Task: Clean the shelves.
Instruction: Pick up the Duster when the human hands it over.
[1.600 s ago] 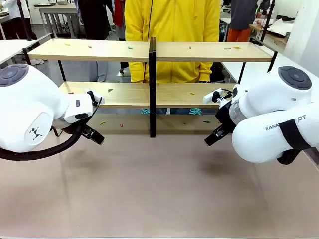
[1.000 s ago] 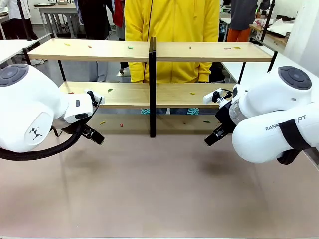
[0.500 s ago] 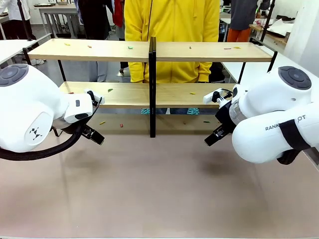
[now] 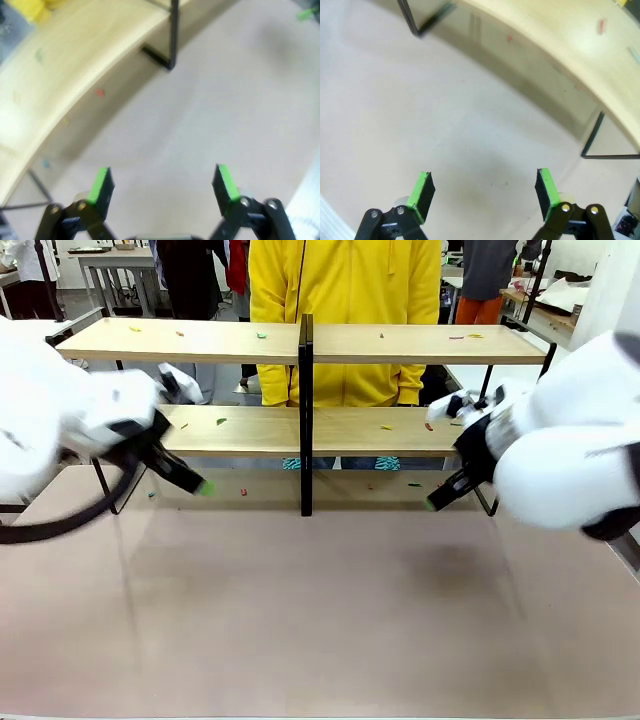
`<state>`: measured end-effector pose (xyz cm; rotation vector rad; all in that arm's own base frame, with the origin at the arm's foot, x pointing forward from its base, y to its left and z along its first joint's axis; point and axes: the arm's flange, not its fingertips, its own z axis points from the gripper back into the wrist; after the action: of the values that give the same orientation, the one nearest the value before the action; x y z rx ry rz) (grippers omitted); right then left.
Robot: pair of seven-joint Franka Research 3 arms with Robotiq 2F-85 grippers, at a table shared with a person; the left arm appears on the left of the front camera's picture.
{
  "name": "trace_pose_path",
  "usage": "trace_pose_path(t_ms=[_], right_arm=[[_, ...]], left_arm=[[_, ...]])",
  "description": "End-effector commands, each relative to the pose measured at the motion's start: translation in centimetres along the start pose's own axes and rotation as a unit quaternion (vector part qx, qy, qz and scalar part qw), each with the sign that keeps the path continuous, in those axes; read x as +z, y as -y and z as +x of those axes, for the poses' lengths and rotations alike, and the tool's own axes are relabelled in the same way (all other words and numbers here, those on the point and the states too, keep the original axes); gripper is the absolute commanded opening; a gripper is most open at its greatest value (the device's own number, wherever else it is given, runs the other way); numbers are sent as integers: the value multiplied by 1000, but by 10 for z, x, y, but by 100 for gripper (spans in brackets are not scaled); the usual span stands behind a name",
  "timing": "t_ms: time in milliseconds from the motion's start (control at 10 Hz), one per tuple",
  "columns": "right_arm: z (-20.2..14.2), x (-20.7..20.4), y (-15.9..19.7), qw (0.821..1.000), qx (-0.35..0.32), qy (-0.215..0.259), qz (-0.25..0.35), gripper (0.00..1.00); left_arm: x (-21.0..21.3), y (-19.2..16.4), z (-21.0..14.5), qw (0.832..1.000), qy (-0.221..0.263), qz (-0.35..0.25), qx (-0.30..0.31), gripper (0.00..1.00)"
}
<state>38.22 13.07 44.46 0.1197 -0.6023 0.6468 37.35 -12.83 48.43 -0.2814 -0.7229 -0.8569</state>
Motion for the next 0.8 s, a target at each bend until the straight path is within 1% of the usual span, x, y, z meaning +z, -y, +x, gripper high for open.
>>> trace_pose_path(t_ms=[0, 100, 200, 300, 400, 500, 600, 700], right_arm=[[-33, 90, 27, 997, 16, 59, 46, 100], [-41, 120, 33, 994, 20, 95, 41, 100], [-46, 143, 40, 990, 26, 134, 31, 100], [-48, 159, 43, 985, 22, 167, 23, 100], [-45, 170, 46, 979, 9, 204, 0, 100], [-43, 174, 47, 974, 4, 226, -10, 100], [-41, 175, 47, 971, 2, 239, -3, 100], [-39, 175, 47, 969, 2, 246, -2, 100]], left_arm=[[114, 8, -88, 997, 62, -33, -24, 100], [133, 3, -101, 995, 87, -42, -21, 100], [144, -3, -113, 994, 107, -31, 1, 100], [152, -9, -120, 990, 140, -15, 31, 100], [154, -11, -121, 983, 175, 2, 47, 100], [152, -10, -119, 980, 188, 6, 57, 100], [150, -9, -114, 978, 192, 19, 74, 100], [150, -9, -113, 974, 197, 50, 99, 100]])
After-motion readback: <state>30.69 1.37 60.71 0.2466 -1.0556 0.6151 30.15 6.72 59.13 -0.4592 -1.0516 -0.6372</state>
